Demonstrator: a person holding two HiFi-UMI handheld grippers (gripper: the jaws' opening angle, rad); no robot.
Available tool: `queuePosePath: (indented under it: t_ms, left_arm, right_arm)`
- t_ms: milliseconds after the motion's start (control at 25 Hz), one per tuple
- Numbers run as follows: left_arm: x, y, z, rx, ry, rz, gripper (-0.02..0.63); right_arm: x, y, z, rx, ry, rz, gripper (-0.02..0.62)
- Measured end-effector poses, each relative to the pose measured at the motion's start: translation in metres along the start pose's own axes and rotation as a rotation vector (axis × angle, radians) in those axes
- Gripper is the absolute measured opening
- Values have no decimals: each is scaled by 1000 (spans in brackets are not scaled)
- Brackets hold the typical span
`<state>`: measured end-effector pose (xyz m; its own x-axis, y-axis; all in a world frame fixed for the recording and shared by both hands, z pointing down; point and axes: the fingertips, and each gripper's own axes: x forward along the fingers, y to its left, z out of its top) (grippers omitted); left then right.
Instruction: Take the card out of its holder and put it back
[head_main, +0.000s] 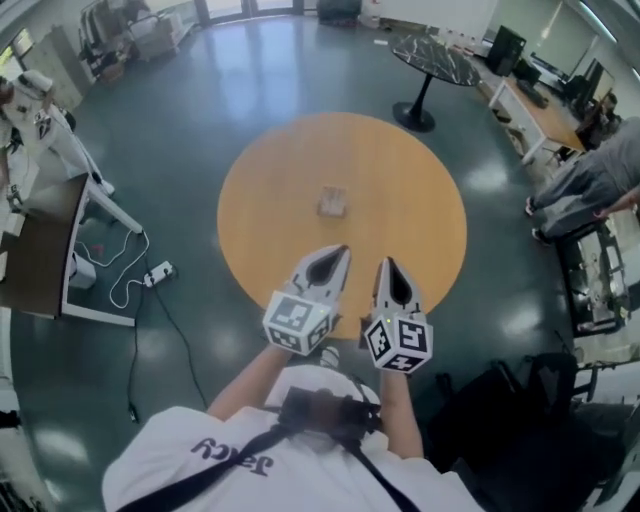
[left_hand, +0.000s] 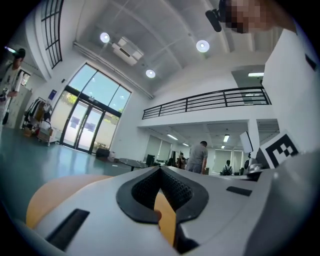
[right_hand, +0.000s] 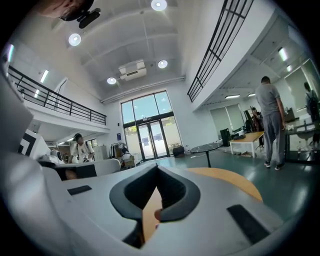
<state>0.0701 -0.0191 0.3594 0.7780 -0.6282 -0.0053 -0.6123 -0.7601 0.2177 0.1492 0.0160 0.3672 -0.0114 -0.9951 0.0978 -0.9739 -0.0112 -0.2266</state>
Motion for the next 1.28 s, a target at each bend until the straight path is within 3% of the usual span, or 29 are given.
queuePosePath:
  t_ms: [200, 560, 920, 1280]
  left_arm:
    - [-2, 28, -6, 0, 6, 91, 11]
    - [12, 67, -32, -24, 65, 132, 11]
    - [14, 118, -51, -63, 119, 104, 12]
    - [11, 171, -75, -41, 221, 108, 14]
  right_arm:
    - [28, 11, -15, 16, 50, 96, 17]
    - [71, 15, -31, 29, 90, 166, 17]
    - [97, 24, -61, 32, 177, 174, 17]
    - [122, 19, -83, 49, 250, 151, 17]
